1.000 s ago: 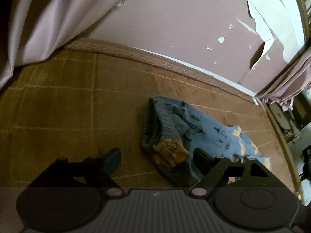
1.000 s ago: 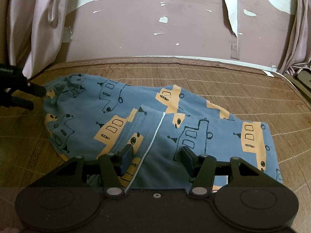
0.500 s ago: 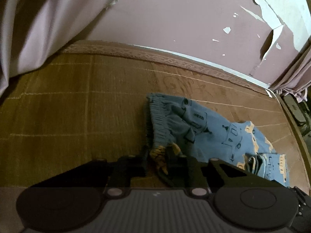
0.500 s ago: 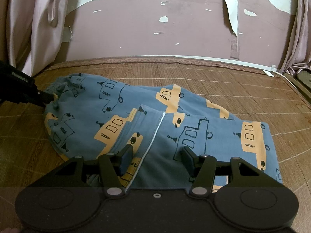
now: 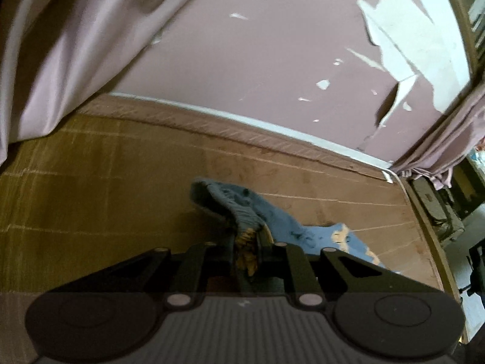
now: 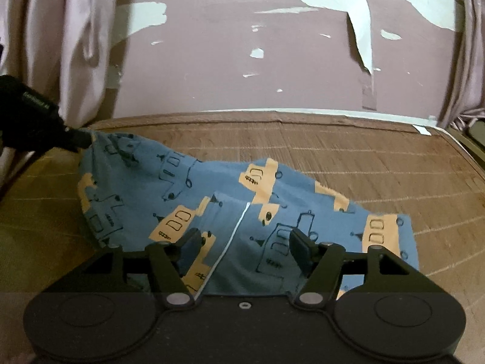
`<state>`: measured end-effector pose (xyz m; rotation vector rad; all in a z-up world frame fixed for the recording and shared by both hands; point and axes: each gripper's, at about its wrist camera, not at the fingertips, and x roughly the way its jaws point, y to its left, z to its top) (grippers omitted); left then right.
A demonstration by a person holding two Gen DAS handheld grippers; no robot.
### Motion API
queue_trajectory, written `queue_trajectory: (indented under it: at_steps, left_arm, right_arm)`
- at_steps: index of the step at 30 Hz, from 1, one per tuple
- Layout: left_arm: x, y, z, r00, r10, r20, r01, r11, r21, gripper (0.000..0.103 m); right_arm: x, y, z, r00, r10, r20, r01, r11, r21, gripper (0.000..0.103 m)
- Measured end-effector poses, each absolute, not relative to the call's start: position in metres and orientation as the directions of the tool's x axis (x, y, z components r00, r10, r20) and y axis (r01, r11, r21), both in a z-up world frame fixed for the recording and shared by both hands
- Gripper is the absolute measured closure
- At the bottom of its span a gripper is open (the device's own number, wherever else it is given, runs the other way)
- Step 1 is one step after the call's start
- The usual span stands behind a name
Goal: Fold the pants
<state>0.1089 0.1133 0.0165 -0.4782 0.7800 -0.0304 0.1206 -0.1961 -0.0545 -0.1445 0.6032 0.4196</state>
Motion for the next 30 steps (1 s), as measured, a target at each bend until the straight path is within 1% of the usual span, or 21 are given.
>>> queue_trajectory:
  at_steps: [4,9,12,14,16,18,21,23,25,27,28,29,30]
  left_arm:
    - [0.112,0.089,0.037,0.729,-0.206,-0.653,-0.075,0.924,-0.375,0.089]
    - [0.115,0.030,0.068,0.749,-0.212,-0.628,0.047,0.962,-0.269,0.089]
    - [0.115,-0.018,0.082,0.742,-0.268,-0.614,0.156,0.960,-0.231,0.089]
    - [0.114,-0.056,0.087,0.730,-0.317,-0.605,0.246,0.948,-0.200,0.089]
    - [0.112,-0.094,0.086,0.704,-0.367,-0.608,0.330,0.927,-0.177,0.089]
    - [0.113,-0.137,0.077,0.660,-0.406,-0.632,0.417,0.898,-0.141,0.088]
    - [0.113,-0.195,0.049,0.614,-0.402,-0.680,0.508,0.860,-0.050,0.086]
    - [0.114,-0.222,0.024,0.563,-0.421,-0.711,0.571,0.820,-0.033,0.085]
    - [0.112,-0.237,0.003,0.530,-0.420,-0.737,0.598,0.801,-0.026,0.077]
    - [0.107,-0.243,-0.010,0.520,-0.404,-0.753,0.604,0.797,-0.011,0.060]
    - [0.103,-0.242,-0.014,0.523,-0.400,-0.752,0.601,0.799,-0.007,0.056]
    - [0.098,-0.239,-0.016,0.528,-0.396,-0.751,0.597,0.802,-0.004,0.049]
    - [0.093,-0.234,-0.019,0.535,-0.388,-0.750,0.596,0.803,0.010,0.045]
  right_arm:
    - [0.114,-0.216,-0.047,0.747,0.343,-0.570,-0.442,0.896,-0.039,0.034]
    - [0.113,-0.251,-0.042,0.793,0.312,-0.524,-0.376,0.926,-0.018,0.034]
    - [0.121,-0.274,-0.041,0.777,0.338,-0.531,-0.386,0.922,0.021,0.034]
    - [0.124,-0.289,-0.039,0.777,0.329,-0.536,-0.388,0.922,0.004,0.034]
    - [0.127,-0.308,-0.037,0.789,0.301,-0.536,-0.361,0.933,-0.008,0.034]
    - [0.131,-0.334,-0.034,0.799,0.268,-0.538,-0.312,0.950,0.010,0.034]
    - [0.137,-0.367,-0.033,0.809,0.222,-0.545,-0.242,0.970,0.037,0.034]
    - [0.141,-0.384,-0.035,0.806,0.199,-0.557,-0.205,0.977,0.052,0.035]
    - [0.146,-0.396,-0.039,0.801,0.197,-0.566,-0.183,0.980,0.082,0.035]
    - [0.149,-0.402,-0.042,0.798,0.202,-0.568,-0.170,0.979,0.109,0.035]
    - [0.150,-0.404,-0.042,0.798,0.214,-0.563,-0.174,0.977,0.125,0.035]
    - [0.152,-0.404,-0.042,0.798,0.231,-0.557,-0.182,0.973,0.143,0.034]
    - [0.152,-0.403,-0.042,0.796,0.262,-0.546,-0.196,0.965,0.176,0.034]
